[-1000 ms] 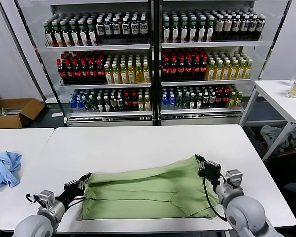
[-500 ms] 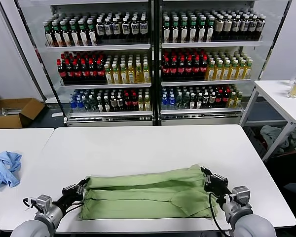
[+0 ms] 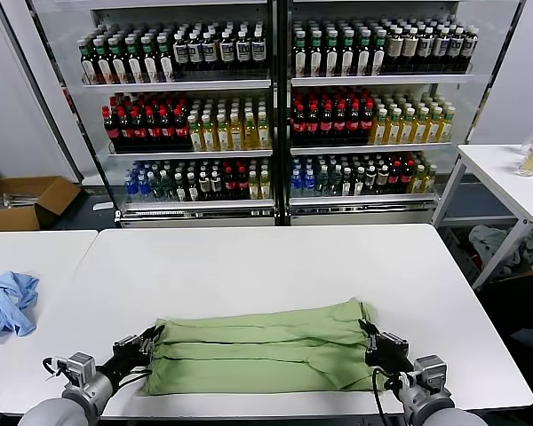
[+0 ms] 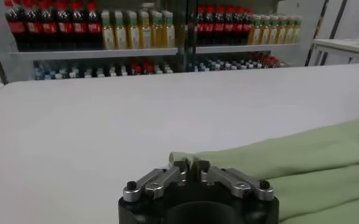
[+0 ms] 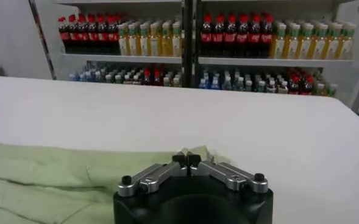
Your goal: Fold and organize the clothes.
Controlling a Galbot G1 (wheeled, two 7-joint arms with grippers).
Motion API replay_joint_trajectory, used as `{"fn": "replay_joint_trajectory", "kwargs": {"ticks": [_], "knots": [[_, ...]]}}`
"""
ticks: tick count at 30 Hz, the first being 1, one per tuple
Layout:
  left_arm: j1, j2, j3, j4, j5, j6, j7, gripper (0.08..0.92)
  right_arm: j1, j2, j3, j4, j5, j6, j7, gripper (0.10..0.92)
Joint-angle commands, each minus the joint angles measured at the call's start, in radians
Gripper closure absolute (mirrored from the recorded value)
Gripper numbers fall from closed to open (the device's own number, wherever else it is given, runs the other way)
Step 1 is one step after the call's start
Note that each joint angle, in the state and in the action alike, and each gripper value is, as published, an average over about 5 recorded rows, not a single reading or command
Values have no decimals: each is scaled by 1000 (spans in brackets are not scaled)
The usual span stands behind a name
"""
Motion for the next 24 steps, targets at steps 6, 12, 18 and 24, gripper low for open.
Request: {"fn": "replay_joint_trajectory", "kwargs": {"ticks": [6,12,18,24], "knots": [[22,-43,-4,-130,50,11,-149,592,-20,-1,30,24,-34,2,9,646],[59,-126,60,-194,94,89,-360,436,-21,14,25,20,-53,4,13,472],[63,-194,95,-191,73,114,-460,249,-19,17,16,17,-79,7,12,308],[36,-226,111,-158,27,123,-535,180,-14,26,-1,9,-103,10,11,209]]}}
